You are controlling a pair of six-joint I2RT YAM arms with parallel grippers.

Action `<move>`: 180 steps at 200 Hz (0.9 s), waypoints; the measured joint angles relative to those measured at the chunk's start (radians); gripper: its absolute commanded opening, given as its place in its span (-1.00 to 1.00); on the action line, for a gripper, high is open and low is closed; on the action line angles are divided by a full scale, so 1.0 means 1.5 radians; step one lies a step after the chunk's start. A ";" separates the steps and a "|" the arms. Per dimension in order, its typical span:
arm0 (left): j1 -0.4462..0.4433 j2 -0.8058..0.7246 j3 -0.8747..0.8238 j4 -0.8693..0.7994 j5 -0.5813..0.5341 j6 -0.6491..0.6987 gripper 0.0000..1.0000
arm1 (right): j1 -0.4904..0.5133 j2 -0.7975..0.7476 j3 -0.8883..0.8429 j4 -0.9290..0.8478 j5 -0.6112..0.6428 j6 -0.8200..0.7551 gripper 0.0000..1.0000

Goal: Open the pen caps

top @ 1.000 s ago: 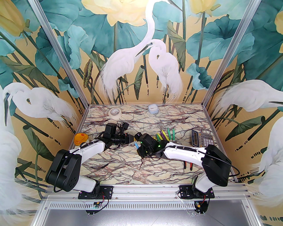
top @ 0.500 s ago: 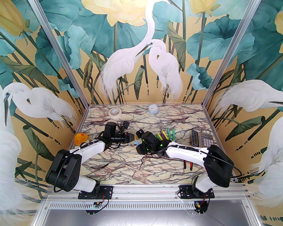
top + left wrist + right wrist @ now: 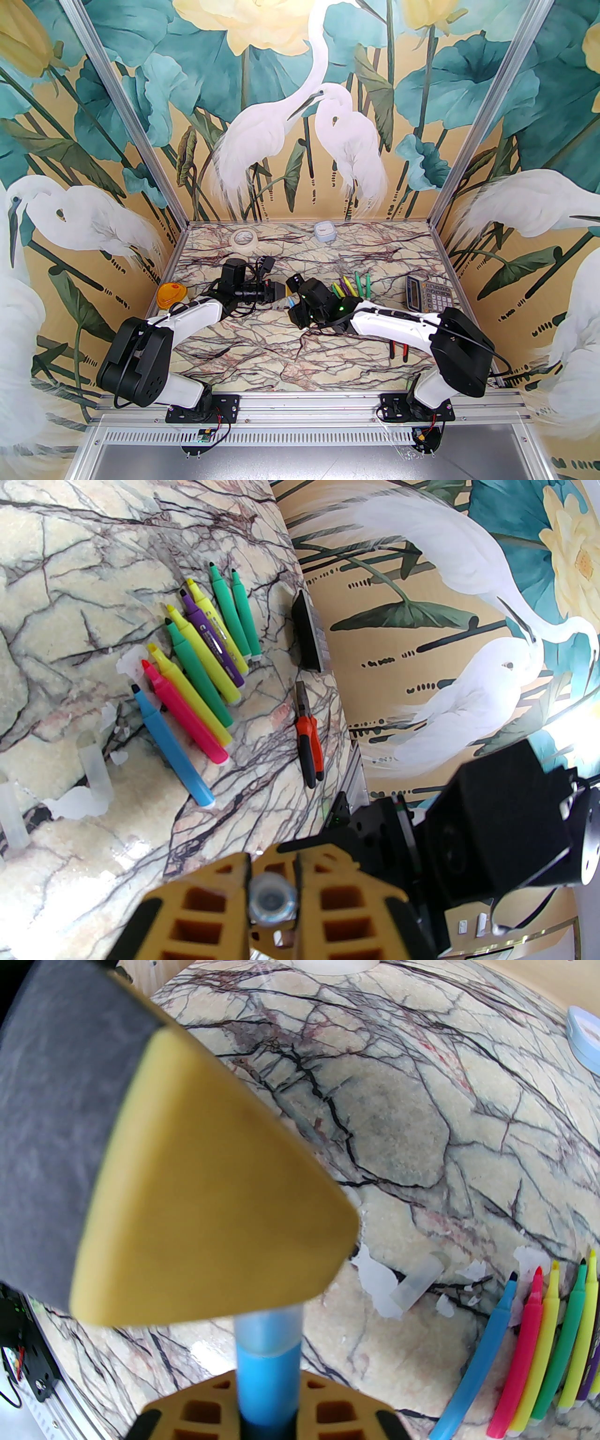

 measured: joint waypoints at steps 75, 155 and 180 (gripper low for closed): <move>-0.009 -0.007 0.013 -0.049 -0.037 -0.005 -1.00 | -0.004 -0.015 -0.065 0.089 -0.013 -0.011 -1.00; -0.003 -0.036 0.014 -0.090 -0.037 -0.028 -1.00 | -0.004 -0.054 -0.127 0.177 -0.031 -0.024 -1.00; 0.001 -0.042 0.014 -0.099 -0.033 -0.035 -1.00 | -0.005 -0.060 -0.139 0.199 -0.037 -0.028 -1.00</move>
